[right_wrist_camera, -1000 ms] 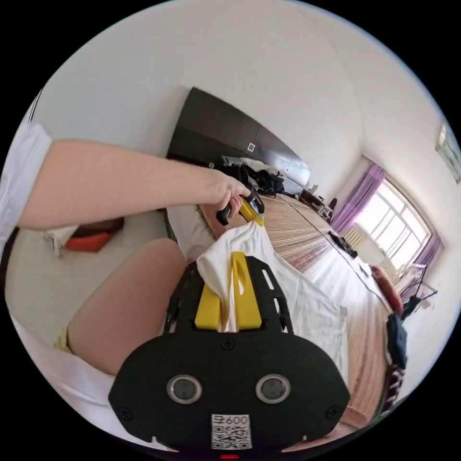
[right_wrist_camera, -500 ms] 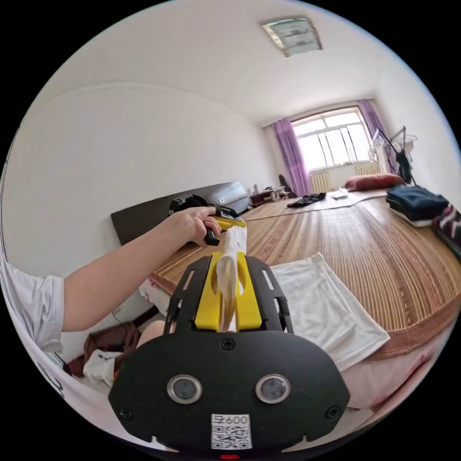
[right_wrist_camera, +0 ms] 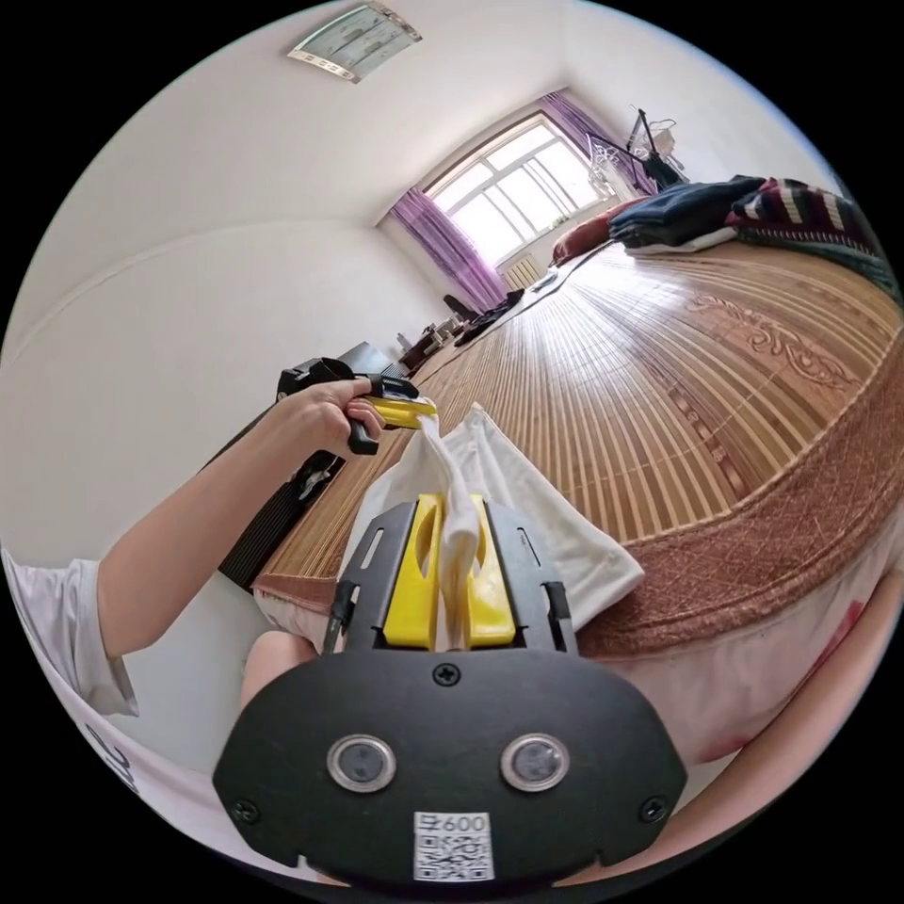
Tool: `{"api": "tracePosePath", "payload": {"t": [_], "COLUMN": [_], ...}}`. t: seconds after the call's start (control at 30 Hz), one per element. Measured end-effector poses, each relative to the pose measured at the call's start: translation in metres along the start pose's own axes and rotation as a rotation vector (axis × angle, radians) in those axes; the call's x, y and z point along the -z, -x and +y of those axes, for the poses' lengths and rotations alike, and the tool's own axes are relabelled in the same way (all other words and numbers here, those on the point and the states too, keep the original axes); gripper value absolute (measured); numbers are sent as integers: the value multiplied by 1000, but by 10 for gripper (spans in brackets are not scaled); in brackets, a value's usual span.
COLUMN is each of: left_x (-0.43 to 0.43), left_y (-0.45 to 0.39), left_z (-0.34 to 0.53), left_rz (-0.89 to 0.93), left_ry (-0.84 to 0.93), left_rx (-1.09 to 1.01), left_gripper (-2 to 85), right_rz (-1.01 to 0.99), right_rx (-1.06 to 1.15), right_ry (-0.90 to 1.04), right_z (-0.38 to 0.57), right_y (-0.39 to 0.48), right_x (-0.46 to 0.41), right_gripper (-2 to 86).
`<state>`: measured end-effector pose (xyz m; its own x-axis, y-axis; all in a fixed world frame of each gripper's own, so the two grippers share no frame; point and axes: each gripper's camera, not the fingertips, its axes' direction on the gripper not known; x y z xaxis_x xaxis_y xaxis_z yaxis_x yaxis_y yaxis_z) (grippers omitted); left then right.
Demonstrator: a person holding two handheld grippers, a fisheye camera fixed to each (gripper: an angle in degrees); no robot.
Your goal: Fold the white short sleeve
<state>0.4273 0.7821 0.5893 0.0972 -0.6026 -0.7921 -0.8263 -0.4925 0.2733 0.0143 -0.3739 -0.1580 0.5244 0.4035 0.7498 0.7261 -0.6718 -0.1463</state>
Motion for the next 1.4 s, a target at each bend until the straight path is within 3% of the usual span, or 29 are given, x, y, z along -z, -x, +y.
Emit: {"api": "tracePosePath", "payload": {"t": [0.17, 0.5, 0.77, 0.87, 0.93, 1.07, 1.13, 1.2, 1.33, 1.4], "left_x": [4, 87, 46, 24, 36, 88, 128, 138, 105, 90], "left_y": [-15, -57, -95, -106, -118, -113, -95, -84, -63, -58], "left_z": [-9, 9, 0, -6, 0, 14, 20, 18, 18, 32], "left_rz": [-16, 23, -68, 0, 154, 276, 187, 31, -293, -400], "left_ry": [22, -95, -18, 26, 40, -52, -203, -227, -48, -67], "left_rx": [33, -96, -111, -155, -255, -399, -502, -579, -768, -837], "left_gripper": [21, 26, 54, 92, 127, 101, 80, 60, 24, 17], "right_rz": [20, -28, -20, -6, -4, -36, -50, -58, -41, 21], "right_rx": [-7, -3, 7, 1, 9, -23, -42, -65, -75, -65], "right_ry": [-9, -53, -46, -31, -24, -16, -10, 0, 37, 56], "right_z": [38, 100, 139, 147, 152, 163, 167, 169, 172, 174], "right_y": [-32, -72, -86, -89, -90, -99, -103, -106, -104, -101], "right_x": [-13, -27, -39, -46, -49, -56, -59, -62, -63, -62], "right_gripper": [-8, -8, -8, -8, -8, -8, -8, -8, -8, -8]}}
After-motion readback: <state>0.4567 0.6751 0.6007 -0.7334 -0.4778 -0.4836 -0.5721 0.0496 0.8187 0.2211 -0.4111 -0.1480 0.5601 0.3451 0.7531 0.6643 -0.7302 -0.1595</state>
